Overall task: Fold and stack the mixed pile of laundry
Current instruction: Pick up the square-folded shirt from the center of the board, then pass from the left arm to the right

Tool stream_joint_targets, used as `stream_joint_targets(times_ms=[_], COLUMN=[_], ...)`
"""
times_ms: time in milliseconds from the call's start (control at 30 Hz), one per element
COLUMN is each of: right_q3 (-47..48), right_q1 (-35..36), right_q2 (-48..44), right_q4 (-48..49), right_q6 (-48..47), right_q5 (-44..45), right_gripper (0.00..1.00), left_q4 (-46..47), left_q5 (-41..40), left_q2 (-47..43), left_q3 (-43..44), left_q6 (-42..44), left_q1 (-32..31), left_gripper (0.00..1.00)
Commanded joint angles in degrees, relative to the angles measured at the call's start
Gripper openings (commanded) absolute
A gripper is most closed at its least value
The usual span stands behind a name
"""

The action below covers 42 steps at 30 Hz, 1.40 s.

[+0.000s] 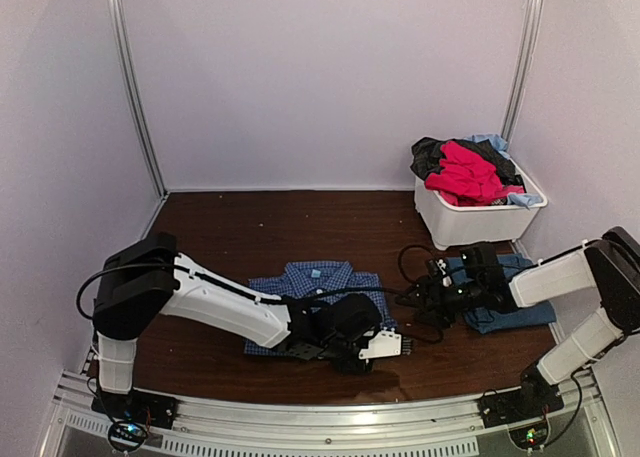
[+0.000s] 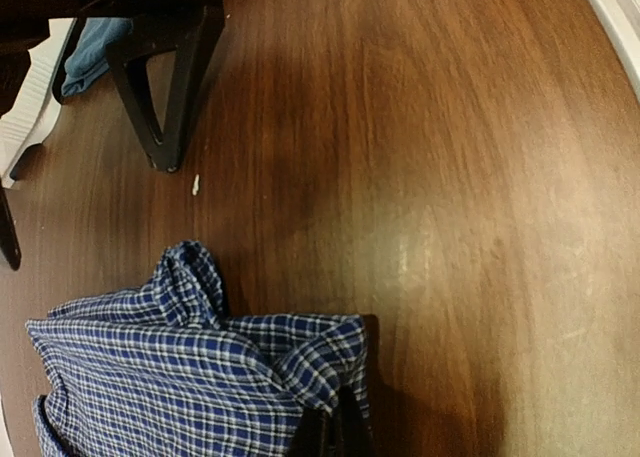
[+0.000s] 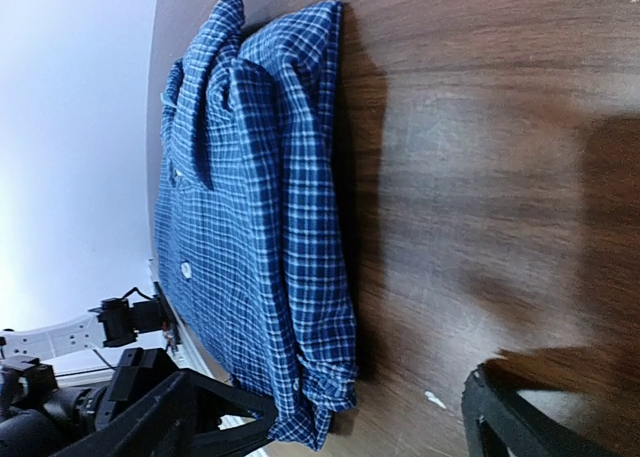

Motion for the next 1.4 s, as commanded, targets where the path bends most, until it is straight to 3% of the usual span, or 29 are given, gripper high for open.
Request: stream_joint_targets(times_ms=[0, 300, 700, 1167, 1267, 1367], right_q3=[0.2, 1.13, 4.87, 14.57, 15.51, 16.88], right_q1=[0.2, 3.76, 9.66, 12.12, 12.47, 12.77], right_q2=[2.9, 6.65, 16.11, 23.2, 23.33, 21.64], right_q4=[6.33, 13.42, 25.89, 17.36, 16.36, 10.58], right_q6=[2.98, 10.15, 20.48, 17.68, 17.3, 14.58], right_q5=[-4.06, -4.58, -3.05, 5.44, 6.63, 8.42], right_gripper=[0.97, 0.96, 0.84, 0.43, 0.18, 0.09], left_q4=[8.76, 11.47, 12.8, 14.99, 15.21, 15.73], left_q5=[1.4, 2.61, 4.09, 5.03, 4.98, 4.35], left_q2=[-6.6, -9.64, -11.53, -14.25, -14.42, -15.18], left_q3=[-4.64, -7.37, -9.29, -12.8, -13.55, -14.69], left_q6=[-1.4, -2.46, -2.07, -1.31, -1.18, -0.94], left_q1=[0.79, 1.04, 1.08, 0.28, 0.16, 0.17], left_gripper=[0.0, 0.0, 0.0, 0.0, 0.0, 0.0])
